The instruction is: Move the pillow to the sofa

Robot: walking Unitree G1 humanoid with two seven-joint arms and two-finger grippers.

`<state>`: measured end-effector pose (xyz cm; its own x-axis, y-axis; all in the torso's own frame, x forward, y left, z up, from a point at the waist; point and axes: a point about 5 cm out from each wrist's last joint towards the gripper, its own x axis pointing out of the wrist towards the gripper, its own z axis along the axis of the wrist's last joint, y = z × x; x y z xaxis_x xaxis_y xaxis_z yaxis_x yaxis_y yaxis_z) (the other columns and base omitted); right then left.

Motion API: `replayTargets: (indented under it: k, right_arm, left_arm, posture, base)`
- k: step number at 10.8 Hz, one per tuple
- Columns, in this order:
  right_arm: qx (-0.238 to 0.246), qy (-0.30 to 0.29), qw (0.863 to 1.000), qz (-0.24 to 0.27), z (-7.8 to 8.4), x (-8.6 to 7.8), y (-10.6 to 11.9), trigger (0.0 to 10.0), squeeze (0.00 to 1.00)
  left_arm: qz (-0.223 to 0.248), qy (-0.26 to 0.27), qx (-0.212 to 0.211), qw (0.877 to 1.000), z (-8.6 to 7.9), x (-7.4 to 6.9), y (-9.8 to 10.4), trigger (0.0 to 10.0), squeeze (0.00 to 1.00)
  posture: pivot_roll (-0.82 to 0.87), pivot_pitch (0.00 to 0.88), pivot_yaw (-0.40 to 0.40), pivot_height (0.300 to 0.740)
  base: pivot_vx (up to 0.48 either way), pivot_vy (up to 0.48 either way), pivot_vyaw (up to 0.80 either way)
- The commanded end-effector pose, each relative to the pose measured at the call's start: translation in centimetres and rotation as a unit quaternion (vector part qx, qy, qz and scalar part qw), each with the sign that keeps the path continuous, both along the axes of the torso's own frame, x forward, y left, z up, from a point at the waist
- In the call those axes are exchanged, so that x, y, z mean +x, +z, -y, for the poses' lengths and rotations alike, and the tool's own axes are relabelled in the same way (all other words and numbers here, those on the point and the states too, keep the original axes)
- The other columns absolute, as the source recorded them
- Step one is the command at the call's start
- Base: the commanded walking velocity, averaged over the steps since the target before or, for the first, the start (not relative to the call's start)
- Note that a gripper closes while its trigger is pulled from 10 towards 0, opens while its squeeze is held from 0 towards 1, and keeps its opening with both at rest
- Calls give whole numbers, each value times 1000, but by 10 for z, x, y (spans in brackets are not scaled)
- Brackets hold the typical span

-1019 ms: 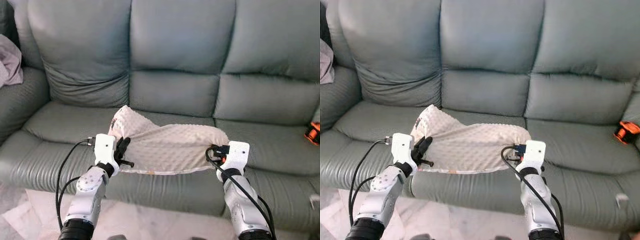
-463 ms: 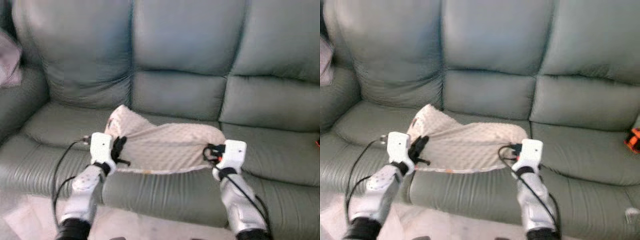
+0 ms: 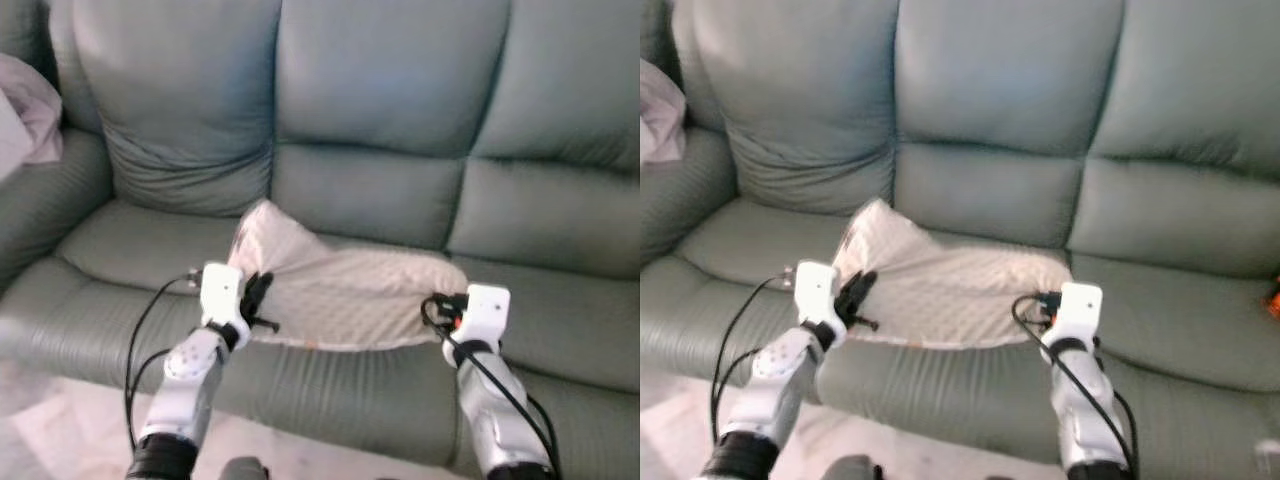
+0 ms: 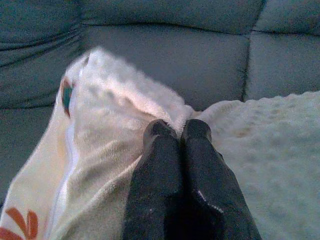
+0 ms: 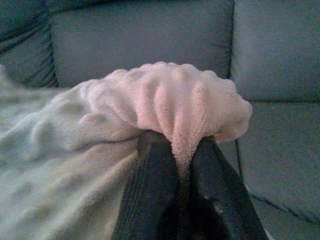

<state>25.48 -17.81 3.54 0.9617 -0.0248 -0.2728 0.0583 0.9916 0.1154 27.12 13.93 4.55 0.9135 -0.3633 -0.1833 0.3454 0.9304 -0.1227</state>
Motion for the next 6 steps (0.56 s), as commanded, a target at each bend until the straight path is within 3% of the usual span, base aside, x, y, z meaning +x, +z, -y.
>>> replayTargets:
  k: [1, 5, 6]
  right_arm:
    - [3, 12, 1000, 18, -9, 6, 8, 10000, 0]
    - [10, 6, 1000, 16, -9, 6, 7, 10000, 0]
    - [7, 5, 1000, 16, -8, 6, 7, 10000, 0]
  left_arm:
    - [8, 6, 7, 1000, -8, 2, 4, 10000, 0]
    - [6, 9, 12, 1000, -9, 3, 4, 10000, 0]
    - [7, 9, 12, 1000, -9, 3, 4, 10000, 0]
  posture:
    - [-40, 0, 5, 740]
    - [-41, 0, 9, 740]
    - [-40, 0, 9, 740]
  base:
    - [0, 0, 0]
    - [0, 0, 0]
    - [0, 0, -750]
